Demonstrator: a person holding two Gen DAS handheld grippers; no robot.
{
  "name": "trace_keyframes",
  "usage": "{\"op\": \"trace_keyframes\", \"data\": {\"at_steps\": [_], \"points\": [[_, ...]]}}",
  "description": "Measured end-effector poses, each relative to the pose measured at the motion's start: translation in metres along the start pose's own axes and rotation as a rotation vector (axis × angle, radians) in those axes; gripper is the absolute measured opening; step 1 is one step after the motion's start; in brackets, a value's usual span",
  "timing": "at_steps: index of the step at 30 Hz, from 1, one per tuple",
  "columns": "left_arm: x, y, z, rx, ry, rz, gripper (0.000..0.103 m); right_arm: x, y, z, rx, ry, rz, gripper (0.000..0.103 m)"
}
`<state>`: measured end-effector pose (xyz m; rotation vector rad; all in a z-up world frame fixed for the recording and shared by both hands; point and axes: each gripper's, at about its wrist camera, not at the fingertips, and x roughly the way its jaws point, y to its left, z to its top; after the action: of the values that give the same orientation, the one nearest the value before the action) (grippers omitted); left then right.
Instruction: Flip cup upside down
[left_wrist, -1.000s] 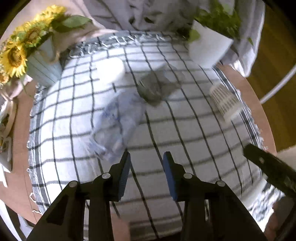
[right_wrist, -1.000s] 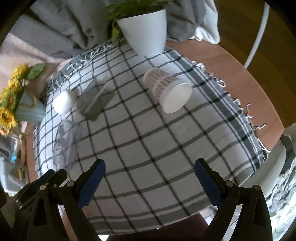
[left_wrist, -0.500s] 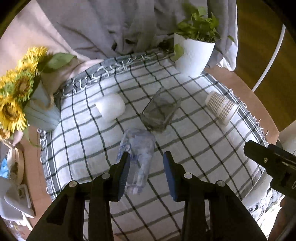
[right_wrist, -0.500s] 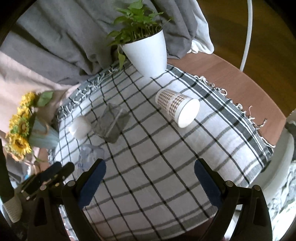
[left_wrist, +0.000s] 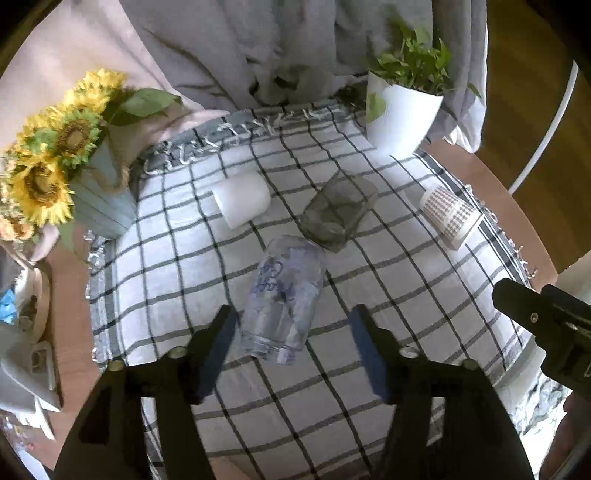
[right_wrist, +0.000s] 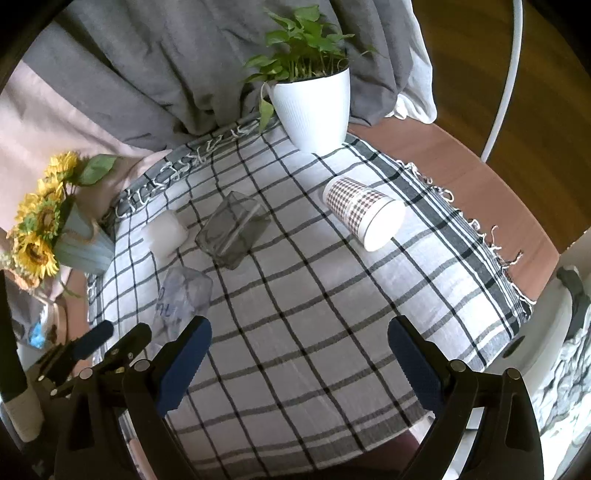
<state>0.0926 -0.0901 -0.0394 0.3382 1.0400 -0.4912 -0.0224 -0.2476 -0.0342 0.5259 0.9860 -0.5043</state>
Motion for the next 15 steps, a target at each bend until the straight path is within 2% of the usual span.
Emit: {"op": "trace_keyframes", "data": {"at_steps": [4,8,10,15], "points": [[-0.011,0.005,-0.004,-0.032,-0.027,0.039,0.086,-0.004,0.001,-0.002,-0.017,-0.003,0.005,0.097],[-0.024,0.013,-0.012,-0.085,-0.042,0.087,0.09,-0.007,0.006,-0.004,-0.045,-0.003,0.024,0.097],[-0.03,0.019,-0.018,-0.13,-0.049,0.11,0.096,-0.009,0.009,-0.005,-0.066,0.0,0.04,0.097],[-0.042,0.029,-0.033,-0.23,-0.05,0.125,0.096,-0.012,0.019,-0.008,-0.126,0.01,0.066,0.097]]}}
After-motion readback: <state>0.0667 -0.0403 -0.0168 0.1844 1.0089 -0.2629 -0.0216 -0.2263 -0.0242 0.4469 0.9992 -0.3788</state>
